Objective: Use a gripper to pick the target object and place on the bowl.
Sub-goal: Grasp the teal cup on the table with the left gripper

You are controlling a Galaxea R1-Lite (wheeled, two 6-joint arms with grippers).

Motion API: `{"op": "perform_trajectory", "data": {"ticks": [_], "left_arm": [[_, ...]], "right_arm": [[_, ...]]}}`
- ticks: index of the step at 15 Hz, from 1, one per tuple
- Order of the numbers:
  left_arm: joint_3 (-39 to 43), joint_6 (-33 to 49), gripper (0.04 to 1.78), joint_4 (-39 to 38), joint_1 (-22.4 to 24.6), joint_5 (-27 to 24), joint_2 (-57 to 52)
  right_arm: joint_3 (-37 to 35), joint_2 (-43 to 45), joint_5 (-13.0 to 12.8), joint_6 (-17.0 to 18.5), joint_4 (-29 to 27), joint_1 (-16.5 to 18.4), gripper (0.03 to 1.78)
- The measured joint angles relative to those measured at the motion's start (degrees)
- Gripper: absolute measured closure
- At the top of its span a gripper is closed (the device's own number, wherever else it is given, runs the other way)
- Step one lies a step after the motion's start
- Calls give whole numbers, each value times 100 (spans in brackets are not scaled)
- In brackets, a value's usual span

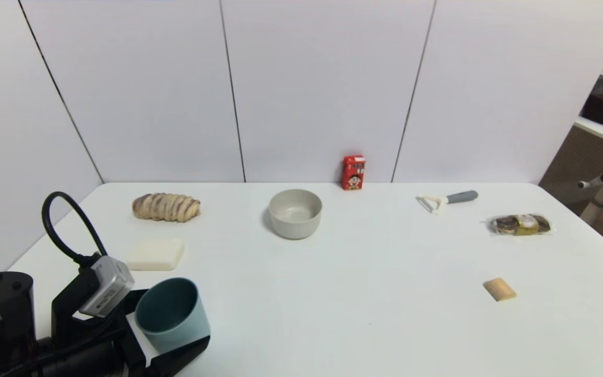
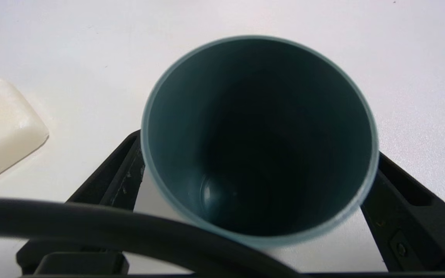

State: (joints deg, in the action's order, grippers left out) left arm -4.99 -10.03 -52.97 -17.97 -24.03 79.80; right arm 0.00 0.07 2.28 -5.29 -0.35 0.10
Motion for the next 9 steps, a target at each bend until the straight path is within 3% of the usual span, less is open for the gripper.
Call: {"op": "perform_trajectory", "data": {"ticks": [9], "left_arm": [[-91,1,13,-45,-63,0,160]], "right_arm": [[0,0,-2,0,-2,0,10]]}}
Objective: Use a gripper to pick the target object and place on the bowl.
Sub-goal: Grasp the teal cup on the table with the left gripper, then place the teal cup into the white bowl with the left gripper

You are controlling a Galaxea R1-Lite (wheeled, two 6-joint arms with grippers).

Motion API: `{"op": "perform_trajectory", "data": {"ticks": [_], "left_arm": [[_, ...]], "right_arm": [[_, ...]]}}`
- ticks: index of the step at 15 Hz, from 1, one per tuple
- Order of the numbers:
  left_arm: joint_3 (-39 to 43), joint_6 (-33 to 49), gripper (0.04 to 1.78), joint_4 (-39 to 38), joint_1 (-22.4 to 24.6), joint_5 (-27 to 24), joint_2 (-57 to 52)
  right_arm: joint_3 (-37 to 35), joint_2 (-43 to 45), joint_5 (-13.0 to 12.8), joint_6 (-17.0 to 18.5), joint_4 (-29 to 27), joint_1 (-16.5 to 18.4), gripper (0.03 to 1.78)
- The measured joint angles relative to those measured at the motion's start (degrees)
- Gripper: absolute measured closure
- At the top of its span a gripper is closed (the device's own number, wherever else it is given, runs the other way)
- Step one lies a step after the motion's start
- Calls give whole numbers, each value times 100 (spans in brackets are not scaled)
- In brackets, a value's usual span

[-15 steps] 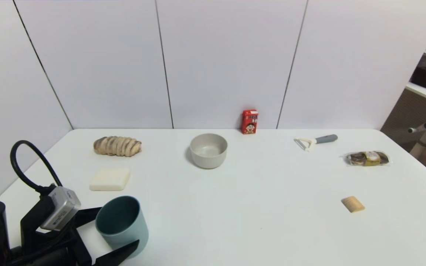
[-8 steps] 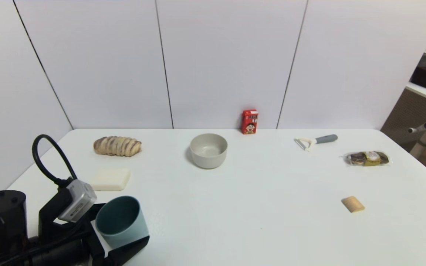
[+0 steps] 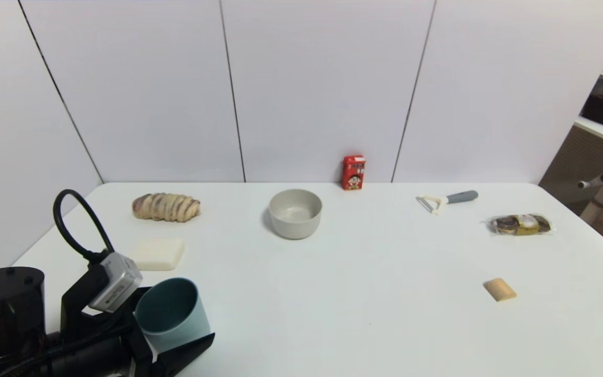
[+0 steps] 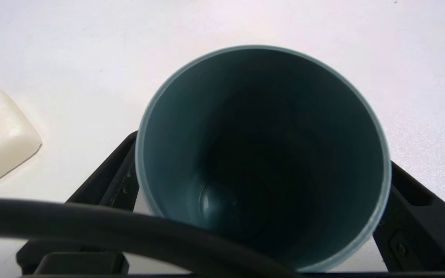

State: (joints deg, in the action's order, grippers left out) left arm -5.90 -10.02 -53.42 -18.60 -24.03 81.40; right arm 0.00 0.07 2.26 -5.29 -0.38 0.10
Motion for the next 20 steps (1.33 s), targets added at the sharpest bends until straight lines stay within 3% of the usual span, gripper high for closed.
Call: {"op": "perform_trajectory", "data": {"ticks": [1,4,5,14,17,20], "left_arm": [[1,2,13,-33,2,9,0],[28,5,57,-51,4,9,-6],[30,5,63,-55,6,9,-11],[-74,7,65,-201,6,7,-65],[-730,-17,65,-44,0,9,-41],[-2125,-37,65,645,-61,9,178]], "right_arm": [[0,0,0,0,0,0,10],[0,0,5,0,2,0,10],[0,0,2,-2,0,0,10],[0,0,0,-2,2,0,10],[0,0,2,0,0,0,10],[0,0,0,0,-2,0,10]]}}
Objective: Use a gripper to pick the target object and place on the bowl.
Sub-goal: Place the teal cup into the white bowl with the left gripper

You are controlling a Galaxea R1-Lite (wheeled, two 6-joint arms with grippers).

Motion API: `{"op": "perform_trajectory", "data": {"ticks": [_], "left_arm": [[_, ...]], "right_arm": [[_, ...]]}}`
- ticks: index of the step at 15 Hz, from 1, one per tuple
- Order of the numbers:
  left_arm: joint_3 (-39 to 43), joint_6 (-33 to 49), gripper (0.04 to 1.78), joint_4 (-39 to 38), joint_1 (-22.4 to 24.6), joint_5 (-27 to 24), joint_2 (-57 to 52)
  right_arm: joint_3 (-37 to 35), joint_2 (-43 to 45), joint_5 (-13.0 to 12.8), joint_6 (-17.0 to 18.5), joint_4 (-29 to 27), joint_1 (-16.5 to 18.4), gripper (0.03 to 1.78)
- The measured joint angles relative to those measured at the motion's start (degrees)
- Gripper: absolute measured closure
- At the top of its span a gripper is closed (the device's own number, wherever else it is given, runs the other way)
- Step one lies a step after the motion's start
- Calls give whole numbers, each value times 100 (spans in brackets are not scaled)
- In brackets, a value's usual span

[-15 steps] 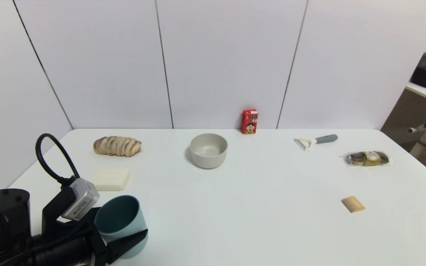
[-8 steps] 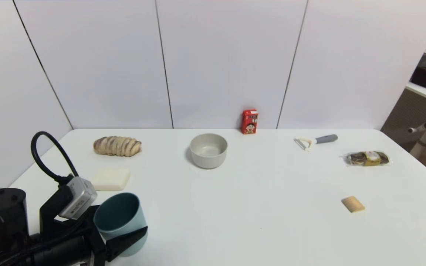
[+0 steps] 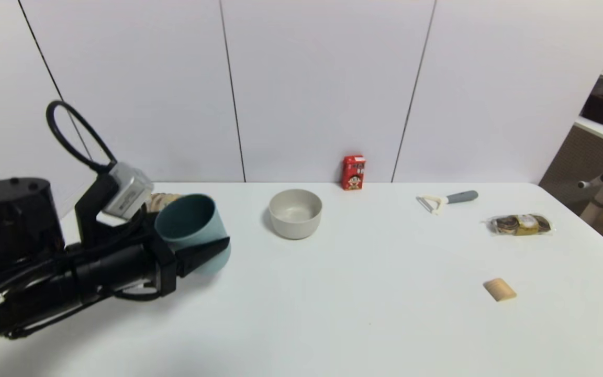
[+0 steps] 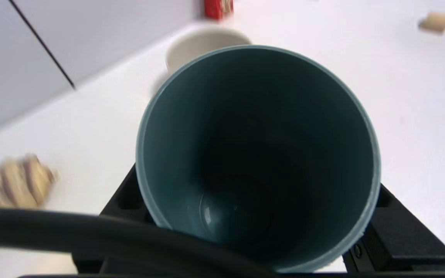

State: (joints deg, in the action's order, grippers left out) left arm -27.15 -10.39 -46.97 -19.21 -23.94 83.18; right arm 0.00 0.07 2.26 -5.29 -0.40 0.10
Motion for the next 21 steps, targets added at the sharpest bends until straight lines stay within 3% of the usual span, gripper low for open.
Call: {"op": "perform_trajectory", "data": {"ticks": [7,12,16,21], "left_arm": [[-3823,28,65,2211,-451,-1,1608],[-5731,39,65,2843,-805,-1,3007],[-6541,35,65,2972,-991,0,3813],[-6505,-52,65,3124,-1000,-1,4056]], "right_arm": [[0,0,2,0,0,0,10],[0,0,0,-2,2,0,10],[0,0,2,-2,0,0,10],[0,0,0,0,0,0,10]]}}
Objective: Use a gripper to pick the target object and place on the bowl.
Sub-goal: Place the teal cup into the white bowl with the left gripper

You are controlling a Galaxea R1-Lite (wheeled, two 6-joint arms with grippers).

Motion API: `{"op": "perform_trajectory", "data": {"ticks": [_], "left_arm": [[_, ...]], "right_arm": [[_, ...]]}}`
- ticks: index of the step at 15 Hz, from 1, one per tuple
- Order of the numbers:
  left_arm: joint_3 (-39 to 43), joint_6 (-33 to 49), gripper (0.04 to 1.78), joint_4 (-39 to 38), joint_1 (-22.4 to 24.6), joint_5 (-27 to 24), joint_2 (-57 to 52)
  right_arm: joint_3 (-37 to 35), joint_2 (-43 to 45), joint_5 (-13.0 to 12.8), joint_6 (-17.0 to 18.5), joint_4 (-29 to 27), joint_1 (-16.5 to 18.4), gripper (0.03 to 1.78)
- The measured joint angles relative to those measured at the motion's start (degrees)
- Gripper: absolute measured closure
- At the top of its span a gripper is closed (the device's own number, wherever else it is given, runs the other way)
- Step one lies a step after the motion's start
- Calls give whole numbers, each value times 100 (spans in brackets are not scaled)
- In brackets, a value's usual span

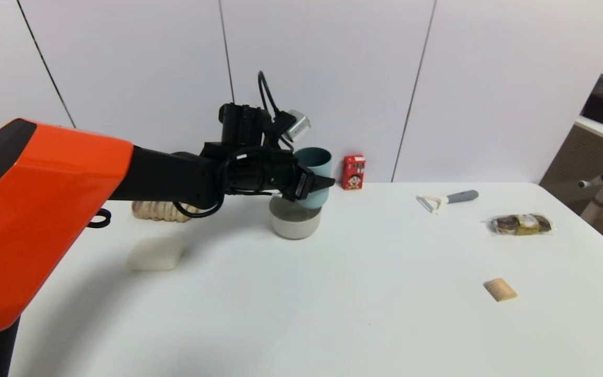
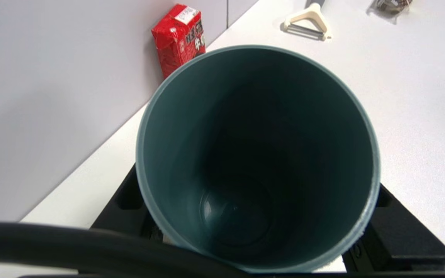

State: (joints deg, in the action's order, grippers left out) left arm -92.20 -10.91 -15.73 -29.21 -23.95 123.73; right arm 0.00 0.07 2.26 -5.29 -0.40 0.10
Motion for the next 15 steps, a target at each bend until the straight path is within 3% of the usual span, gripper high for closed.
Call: {"op": "perform_trajectory", "data": {"ticks": [15], "left_arm": [[430,35,65,-54,269,0,82]], "right_arm": [[0,0,0,-2,0,0,10]]}}
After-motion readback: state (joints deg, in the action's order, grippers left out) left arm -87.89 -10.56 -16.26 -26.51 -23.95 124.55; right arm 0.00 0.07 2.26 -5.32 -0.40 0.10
